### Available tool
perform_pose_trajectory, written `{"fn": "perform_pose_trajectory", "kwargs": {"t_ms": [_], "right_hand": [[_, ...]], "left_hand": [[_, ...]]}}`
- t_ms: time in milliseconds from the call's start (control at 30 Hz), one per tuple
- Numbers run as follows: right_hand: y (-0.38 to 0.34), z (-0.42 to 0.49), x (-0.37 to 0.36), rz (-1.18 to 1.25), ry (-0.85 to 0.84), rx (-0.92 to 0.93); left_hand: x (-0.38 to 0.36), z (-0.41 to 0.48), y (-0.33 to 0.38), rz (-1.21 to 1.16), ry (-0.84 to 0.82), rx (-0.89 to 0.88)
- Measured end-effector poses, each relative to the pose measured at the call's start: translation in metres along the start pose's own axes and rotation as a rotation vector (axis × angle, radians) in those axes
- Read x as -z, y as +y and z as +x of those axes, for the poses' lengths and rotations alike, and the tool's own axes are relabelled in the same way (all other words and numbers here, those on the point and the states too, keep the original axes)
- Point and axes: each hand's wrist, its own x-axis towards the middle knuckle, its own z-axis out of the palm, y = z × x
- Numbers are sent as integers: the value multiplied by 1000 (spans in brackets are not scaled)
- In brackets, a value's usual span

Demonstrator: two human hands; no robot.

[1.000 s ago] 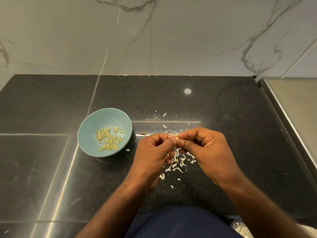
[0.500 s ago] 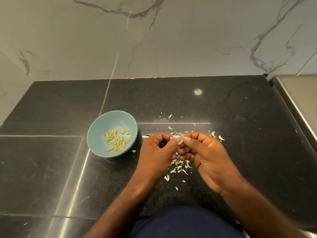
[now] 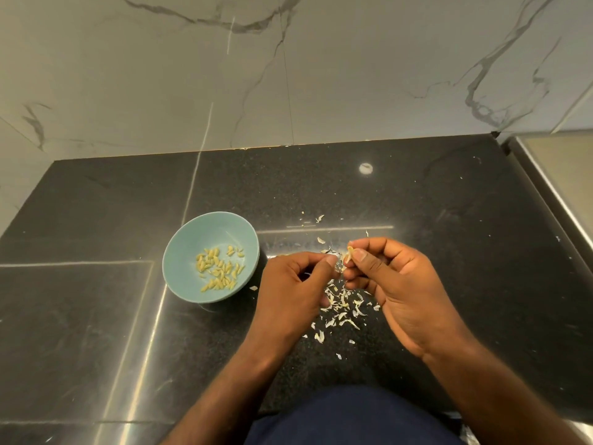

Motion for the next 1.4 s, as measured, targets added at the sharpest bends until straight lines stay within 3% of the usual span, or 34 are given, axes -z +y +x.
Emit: {"fn": "perform_pose_trajectory", "kwargs": {"t_ms": [167, 333, 467, 1400], "right_hand": [[1, -1, -1, -66, 25, 36], [4, -5, -4, -155, 45, 82], [6, -12, -7, -242, 40, 121], [-9, -10, -5, -255, -3, 123]], "left_hand": [[4, 4, -1, -23, 68, 13], [4, 0, 5, -185, -88, 43], [3, -1, 1, -170, -64, 8], [-3, 3, 5, -211, -63, 41]]}}
